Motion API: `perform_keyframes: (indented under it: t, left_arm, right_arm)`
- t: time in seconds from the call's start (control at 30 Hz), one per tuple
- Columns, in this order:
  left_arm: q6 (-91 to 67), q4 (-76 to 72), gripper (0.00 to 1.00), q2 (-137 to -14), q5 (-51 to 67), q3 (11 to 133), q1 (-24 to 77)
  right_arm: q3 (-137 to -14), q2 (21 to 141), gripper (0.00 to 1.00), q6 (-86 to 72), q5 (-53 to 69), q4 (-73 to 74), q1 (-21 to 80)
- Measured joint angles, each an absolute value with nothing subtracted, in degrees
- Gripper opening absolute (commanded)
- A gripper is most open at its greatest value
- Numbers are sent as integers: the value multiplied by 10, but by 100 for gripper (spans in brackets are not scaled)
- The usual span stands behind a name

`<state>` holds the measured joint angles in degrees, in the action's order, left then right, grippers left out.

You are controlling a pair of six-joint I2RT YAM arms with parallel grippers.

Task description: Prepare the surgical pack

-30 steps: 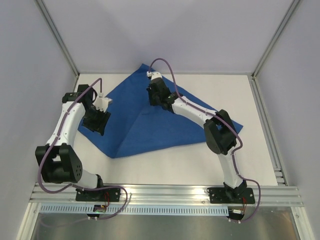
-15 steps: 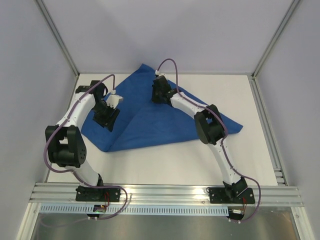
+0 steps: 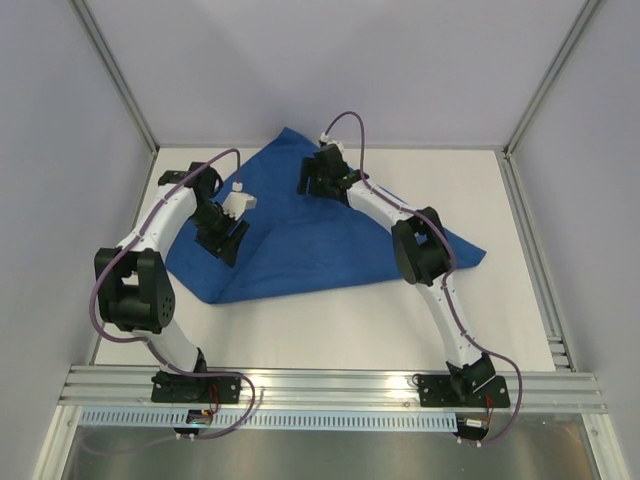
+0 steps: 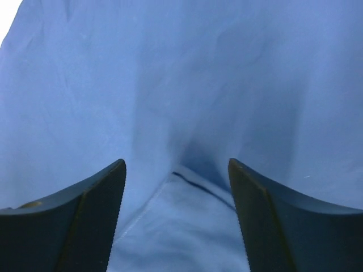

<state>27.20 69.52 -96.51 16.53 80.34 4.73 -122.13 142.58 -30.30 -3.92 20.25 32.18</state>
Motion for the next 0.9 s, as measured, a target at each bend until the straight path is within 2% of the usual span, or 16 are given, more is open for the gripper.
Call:
perform_keyframes:
  t: [0.13,0.27,0.33,0.37,0.43,0.47,0.5,0.53,0.57,0.6,0.73,0.9]
  left_arm:
    - [280,711,67,-965,183,803,49]
    - [280,715,66,-967,195,802,51]
    - [280,711,65,-969,196,798,55]
    - [279,709,61,-971,197,795,60]
    - [274,706,57,-977,200,791,70]
    - [273,703,51,-980,200,791,77]
    - [269,700,49,-982,200,791,86]
    - [268,695,47,-983,200,791,96]
    - [267,691,45,-982,198,791,109]
    - [267,688,44,-981,198,791,121]
    - [264,679,34,-983,194,791,166]
    - [255,663,32,-1069,174,794,182]
  right_arm:
    - [-1213,1410,77,-298,-13,204,302]
    - [-1170,1340,76,-268,0,212,284]
    - [-1115,1270,67,-249,0,213,276]
    - [-1074,1224,57,-240,-1,210,274]
    - [-973,1125,44,-227,-4,193,273]
    - [-935,1087,37,-225,-6,197,274]
    - [-894,1046,23,-222,-8,193,276]
    - [-858,1012,16,-218,-11,189,277]
    - [-820,984,4,-218,-13,181,278]
    - [-787,962,0,-217,-15,180,279]
    - [-677,933,0,-222,-15,178,281]
    - [-617,945,0,-225,-15,185,281]
